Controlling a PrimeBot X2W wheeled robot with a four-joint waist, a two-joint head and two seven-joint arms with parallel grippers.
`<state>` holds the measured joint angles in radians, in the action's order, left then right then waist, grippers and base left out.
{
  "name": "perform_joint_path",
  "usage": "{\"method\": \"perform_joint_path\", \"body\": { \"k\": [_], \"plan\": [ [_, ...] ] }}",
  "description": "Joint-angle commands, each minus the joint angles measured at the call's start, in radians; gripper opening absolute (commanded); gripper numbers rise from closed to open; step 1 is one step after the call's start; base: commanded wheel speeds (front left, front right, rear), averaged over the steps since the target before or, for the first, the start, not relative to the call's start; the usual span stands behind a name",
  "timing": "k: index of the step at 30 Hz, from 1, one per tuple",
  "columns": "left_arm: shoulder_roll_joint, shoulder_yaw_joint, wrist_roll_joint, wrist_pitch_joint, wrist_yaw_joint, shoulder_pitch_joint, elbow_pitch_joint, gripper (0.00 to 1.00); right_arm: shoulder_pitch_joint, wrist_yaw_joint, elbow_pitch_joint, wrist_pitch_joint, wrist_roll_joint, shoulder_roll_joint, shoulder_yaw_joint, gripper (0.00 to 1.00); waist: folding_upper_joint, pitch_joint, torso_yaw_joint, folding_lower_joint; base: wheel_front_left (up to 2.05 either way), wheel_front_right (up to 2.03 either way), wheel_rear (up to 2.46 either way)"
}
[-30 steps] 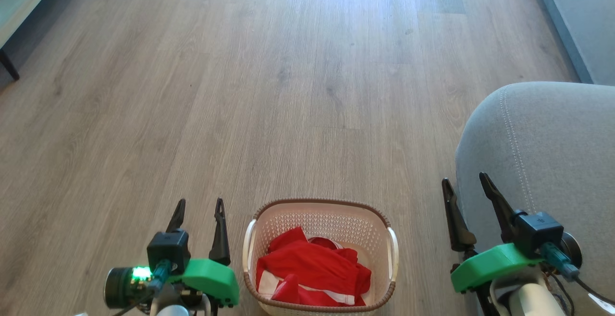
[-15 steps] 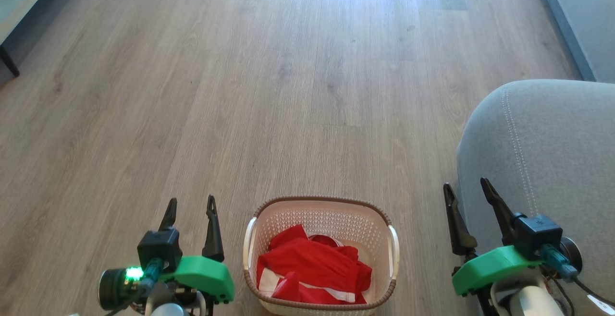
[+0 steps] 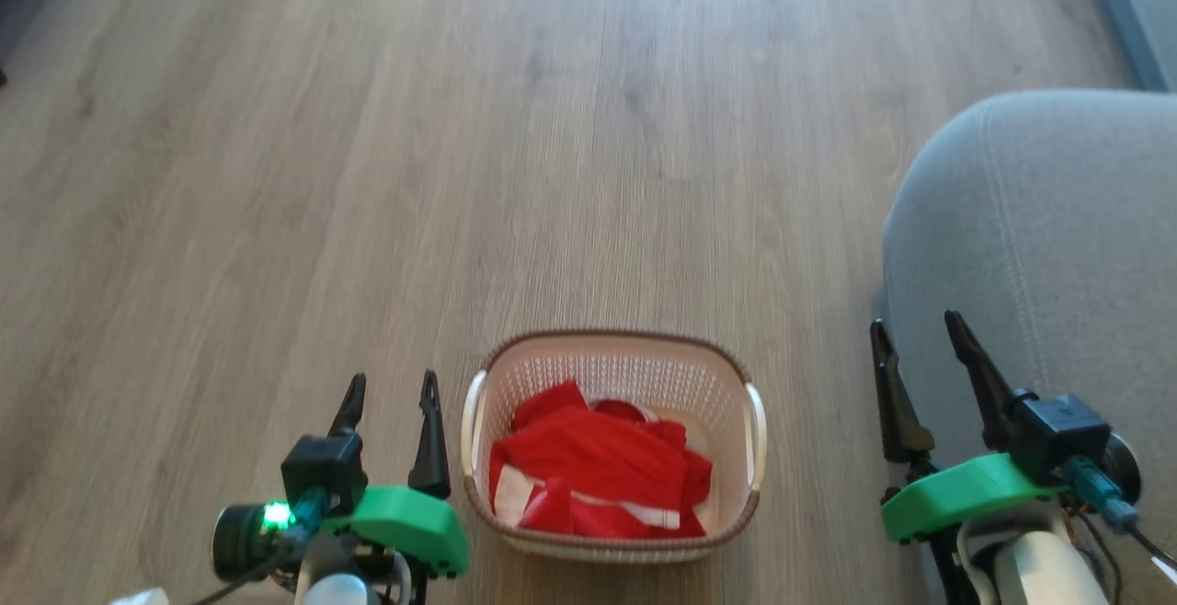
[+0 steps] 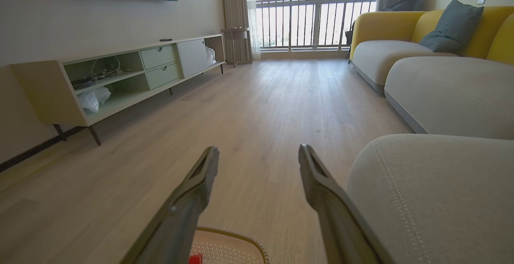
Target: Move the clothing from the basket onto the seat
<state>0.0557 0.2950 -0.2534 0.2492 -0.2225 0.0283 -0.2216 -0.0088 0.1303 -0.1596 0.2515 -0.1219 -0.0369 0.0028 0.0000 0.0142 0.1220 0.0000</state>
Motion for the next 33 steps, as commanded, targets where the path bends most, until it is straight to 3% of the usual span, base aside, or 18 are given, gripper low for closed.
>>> {"method": "perform_joint_path", "body": {
  "k": [1, 19, 28, 33],
  "plan": [
    [-0.005, -0.026, -0.008, 0.013, 0.001, 0.074, 0.024, 1.0, -0.049, 0.0, 0.041, 0.01, 0.012, -0.013, 0.018, 1.0, 0.0, 0.058, -0.007, 0.0, 0.0, 0.0, 0.0],
    [-0.005, 0.134, -0.005, 0.013, 0.031, 0.463, -0.141, 1.0, -0.191, 0.0, 0.29, 0.01, 0.108, -0.026, -0.037, 1.0, 0.0, 0.586, -0.061, 0.0, 0.0, 0.0, 0.0],
    [-0.005, 0.227, 0.024, 0.013, 0.091, 0.655, -0.412, 1.0, -0.238, 0.0, 0.318, 0.01, 0.138, -0.021, -0.041, 1.0, 0.0, 0.749, -0.111, 0.0, 0.0, 0.0, 0.0],
    [-0.005, 0.306, 0.086, 0.013, 0.165, 0.786, -0.604, 1.0, -0.259, 0.0, 0.351, 0.01, 0.146, -0.016, -0.026, 1.0, 0.0, 0.835, -0.141, 0.0, 0.0, 0.0, 0.0]
  ]
}}
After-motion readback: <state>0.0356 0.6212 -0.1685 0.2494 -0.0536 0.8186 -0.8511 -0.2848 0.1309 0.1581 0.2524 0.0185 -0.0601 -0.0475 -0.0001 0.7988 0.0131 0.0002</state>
